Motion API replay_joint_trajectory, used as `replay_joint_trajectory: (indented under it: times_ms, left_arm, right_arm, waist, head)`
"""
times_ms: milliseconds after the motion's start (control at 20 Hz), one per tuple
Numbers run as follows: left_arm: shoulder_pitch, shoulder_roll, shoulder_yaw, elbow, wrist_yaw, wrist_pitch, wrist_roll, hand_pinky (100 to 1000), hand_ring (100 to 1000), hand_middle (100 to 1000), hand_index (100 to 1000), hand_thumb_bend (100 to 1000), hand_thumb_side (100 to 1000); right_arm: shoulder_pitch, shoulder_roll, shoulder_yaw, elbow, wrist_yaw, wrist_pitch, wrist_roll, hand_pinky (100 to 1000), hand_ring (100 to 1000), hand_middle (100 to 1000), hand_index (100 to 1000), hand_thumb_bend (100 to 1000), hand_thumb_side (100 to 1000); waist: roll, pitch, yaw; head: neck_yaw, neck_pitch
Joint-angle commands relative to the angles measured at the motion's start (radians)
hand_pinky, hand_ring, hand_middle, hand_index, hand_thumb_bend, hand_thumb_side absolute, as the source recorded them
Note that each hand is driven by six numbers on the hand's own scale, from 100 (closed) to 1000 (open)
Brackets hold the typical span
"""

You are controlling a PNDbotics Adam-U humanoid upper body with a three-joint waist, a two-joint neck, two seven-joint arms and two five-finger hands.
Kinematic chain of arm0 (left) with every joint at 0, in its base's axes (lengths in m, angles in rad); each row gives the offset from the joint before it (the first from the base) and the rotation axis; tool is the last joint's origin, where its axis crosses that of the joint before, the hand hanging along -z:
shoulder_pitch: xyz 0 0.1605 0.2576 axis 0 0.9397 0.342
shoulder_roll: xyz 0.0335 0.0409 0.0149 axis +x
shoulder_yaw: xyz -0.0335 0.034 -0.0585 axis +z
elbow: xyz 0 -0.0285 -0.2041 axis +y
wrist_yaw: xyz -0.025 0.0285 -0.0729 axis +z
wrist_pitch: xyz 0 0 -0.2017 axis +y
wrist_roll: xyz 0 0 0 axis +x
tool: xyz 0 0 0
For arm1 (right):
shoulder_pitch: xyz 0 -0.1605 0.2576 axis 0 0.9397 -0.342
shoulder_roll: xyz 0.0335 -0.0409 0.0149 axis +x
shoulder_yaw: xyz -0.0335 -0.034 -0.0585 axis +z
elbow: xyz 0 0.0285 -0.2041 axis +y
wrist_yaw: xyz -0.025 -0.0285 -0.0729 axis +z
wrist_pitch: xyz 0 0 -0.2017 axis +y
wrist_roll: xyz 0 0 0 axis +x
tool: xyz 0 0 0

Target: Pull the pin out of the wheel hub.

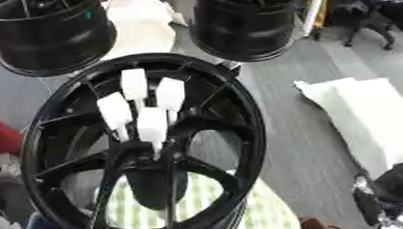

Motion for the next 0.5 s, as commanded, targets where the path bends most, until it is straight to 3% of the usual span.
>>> replay_joint_trajectory:
  times_ms: [50, 300, 500]
  left_arm:
    - [-0.008, 0.027, -0.001, -0.015, 0.004, -0.004, -0.003, 516, 480, 477, 815, 100, 664]
    - [-0.012, 0.032, 0.006, -0.047, 0.021, -0.001, -0.005, 521, 488, 484, 818, 100, 661]
    - [-0.066, 0.079, 0.023, -0.120, 0.062, -0.010, -0.001, 526, 495, 491, 820, 100, 642]
  right_arm:
    - [-0.005, -0.014, -0.003, -0.010, -0.001, -0.003, -0.001, 297, 487, 763, 715, 448, 212]
    - [-0.005, -0.012, -0.003, -0.011, -0.003, -0.003, -0.001, 297, 487, 763, 715, 448, 211]
    - [-0.003, -0.013, -0.005, -0.011, -0.003, -0.004, -0.001, 297, 487, 763, 715, 448, 211]
  waist:
    - [0.001, -0.005, 0.000]
    - [0.001, -0.002, -0.004]
    - [0.004, -0.004, -0.002]
  head:
    - [0.002, 0.003]
    - [0.001, 0.004]
    - [-0.003, 0.007]
